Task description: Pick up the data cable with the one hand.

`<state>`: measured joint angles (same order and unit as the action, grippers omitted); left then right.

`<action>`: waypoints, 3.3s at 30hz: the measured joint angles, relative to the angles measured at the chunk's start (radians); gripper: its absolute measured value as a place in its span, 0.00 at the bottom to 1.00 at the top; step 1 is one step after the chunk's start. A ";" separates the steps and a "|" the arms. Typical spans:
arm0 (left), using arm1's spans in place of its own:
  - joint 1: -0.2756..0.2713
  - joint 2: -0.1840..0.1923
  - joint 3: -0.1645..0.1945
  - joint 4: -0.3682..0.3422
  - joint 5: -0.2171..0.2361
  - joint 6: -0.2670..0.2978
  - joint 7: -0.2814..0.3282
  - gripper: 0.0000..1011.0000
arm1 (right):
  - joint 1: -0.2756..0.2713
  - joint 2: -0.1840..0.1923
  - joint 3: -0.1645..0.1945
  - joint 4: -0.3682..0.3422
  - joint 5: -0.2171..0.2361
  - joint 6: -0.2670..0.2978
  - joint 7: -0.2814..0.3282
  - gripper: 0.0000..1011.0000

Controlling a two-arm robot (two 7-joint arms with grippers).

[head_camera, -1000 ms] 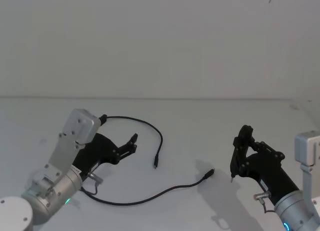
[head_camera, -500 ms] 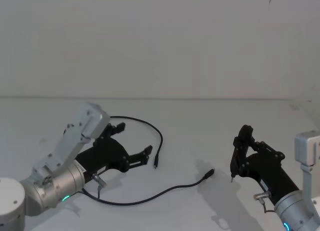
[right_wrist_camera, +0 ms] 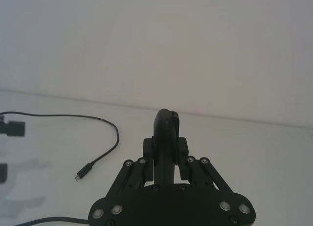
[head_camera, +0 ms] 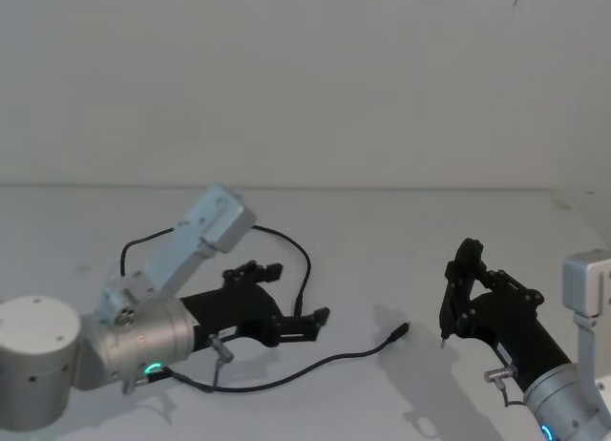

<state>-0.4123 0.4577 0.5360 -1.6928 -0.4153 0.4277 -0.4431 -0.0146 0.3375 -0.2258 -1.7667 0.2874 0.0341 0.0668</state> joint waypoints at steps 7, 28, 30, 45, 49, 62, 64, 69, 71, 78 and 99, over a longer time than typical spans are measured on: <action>-0.061 -0.031 0.050 0.029 -0.009 0.108 -0.015 0.99 | 0.000 0.000 0.000 0.000 0.000 0.000 0.000 0.28; -0.196 -0.114 0.201 0.151 0.093 0.212 -0.002 0.99 | 0.000 0.000 0.000 0.000 0.000 0.000 0.000 0.28; -0.198 -0.117 0.203 0.155 0.095 0.214 -0.002 0.99 | 0.000 0.000 0.000 0.000 0.000 0.000 0.000 0.28; -0.225 -0.177 0.222 0.246 0.107 0.268 0.002 0.99 | 0.000 0.000 0.000 0.000 0.000 0.000 0.000 0.28; -0.228 -0.187 0.223 0.264 0.108 0.284 0.002 0.99 | 0.000 0.000 0.000 0.000 0.000 0.000 0.000 0.28; -0.231 -0.202 0.225 0.290 0.109 0.304 0.001 0.78 | 0.000 0.000 0.000 0.000 0.000 0.000 0.000 0.28; -0.231 -0.203 0.225 0.291 0.109 0.305 0.001 0.71 | 0.000 0.000 0.000 0.000 0.000 0.000 0.000 0.28; -0.232 -0.206 0.225 0.296 0.110 0.309 0.001 0.57 | 0.000 0.000 0.000 0.000 0.000 0.000 0.000 0.28; -0.232 -0.207 0.225 0.297 0.110 0.310 0.001 0.49 | 0.000 0.000 0.000 0.000 0.000 0.000 0.000 0.28; -0.233 -0.208 0.225 0.300 0.110 0.312 0.001 0.28 | 0.000 0.000 0.000 0.000 0.000 0.000 0.000 0.28; -0.230 -0.194 0.232 0.285 0.126 0.276 -0.010 0.04 | 0.014 -0.009 0.022 -0.026 0.020 0.007 0.007 0.28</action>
<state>-0.6422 0.2634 0.7678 -1.4075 -0.2890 0.7034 -0.4528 -0.0010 0.3285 -0.2039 -1.7929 0.3071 0.0408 0.0736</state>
